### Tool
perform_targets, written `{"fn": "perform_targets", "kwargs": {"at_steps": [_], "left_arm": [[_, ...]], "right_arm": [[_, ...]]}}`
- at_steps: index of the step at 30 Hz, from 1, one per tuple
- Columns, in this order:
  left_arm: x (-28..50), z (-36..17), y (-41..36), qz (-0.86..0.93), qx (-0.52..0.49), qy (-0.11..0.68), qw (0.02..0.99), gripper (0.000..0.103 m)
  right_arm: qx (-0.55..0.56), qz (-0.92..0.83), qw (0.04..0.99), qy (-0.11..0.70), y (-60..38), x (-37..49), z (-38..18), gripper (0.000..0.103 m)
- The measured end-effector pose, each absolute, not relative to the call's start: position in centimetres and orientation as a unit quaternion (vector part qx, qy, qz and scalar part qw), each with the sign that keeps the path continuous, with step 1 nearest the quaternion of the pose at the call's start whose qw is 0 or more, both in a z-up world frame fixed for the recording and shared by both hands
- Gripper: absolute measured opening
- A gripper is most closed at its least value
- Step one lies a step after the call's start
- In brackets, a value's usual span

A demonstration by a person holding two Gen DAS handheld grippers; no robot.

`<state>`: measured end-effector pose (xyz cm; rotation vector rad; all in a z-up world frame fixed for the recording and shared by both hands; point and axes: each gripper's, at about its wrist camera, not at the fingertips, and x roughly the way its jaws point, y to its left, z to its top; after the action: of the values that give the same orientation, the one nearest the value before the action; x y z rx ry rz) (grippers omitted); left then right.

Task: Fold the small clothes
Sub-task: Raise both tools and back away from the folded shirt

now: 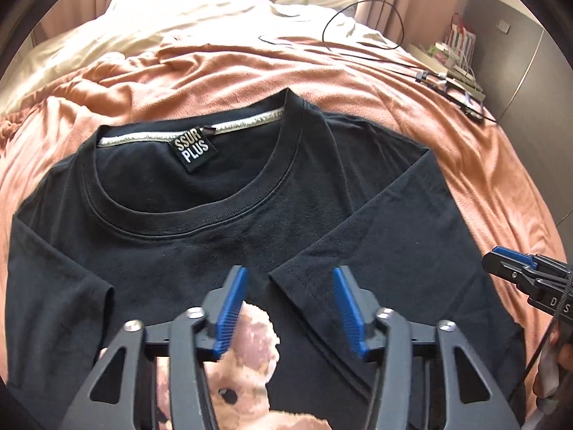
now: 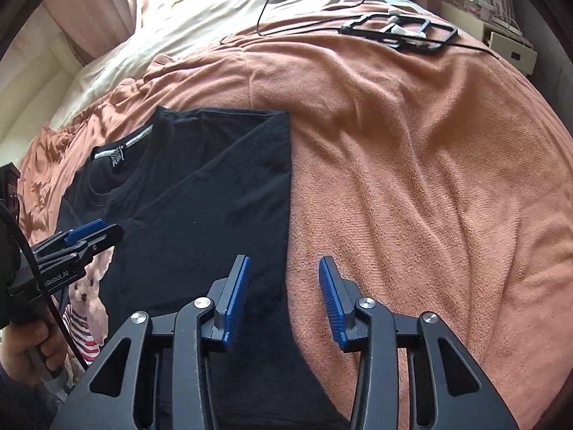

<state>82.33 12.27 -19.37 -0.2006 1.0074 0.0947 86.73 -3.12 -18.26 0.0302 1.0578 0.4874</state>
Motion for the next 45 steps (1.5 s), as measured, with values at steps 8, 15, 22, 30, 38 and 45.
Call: {"fn": "perform_targets", "kwargs": {"at_steps": [8, 15, 22, 30, 38, 45], "left_arm": [[82.9, -20.4, 12.7, 0.064, -0.063, 0.485, 0.87, 0.034], [82.0, -19.6, 14.0, 0.085, -0.072, 0.49, 0.864, 0.034], [78.6, -17.5, 15.3, 0.089, -0.134, 0.483, 0.861, 0.059], [72.9, -12.5, 14.8, 0.056, -0.126, 0.453, 0.881, 0.102], [66.2, -7.3, 15.1, 0.035, -0.094, 0.442, 0.891, 0.102], [60.4, -2.7, 16.5, 0.04, -0.079, 0.415, 0.905, 0.102]], "right_arm": [[-0.01, 0.213, 0.841, 0.496, -0.6, 89.2, -19.2, 0.036], [-0.029, 0.211, 0.843, 0.494, 0.2, 88.6, -19.2, 0.036], [-0.049, 0.227, 0.849, 0.475, -0.5, 85.6, -17.3, 0.081], [-0.057, 0.246, 0.844, 0.473, -1.6, 79.9, -13.4, 0.103], [-0.034, 0.247, 0.851, 0.462, -5.1, 73.5, -7.9, 0.103], [-0.035, 0.24, 0.86, 0.449, -7.7, 68.0, -3.3, 0.103]]}}
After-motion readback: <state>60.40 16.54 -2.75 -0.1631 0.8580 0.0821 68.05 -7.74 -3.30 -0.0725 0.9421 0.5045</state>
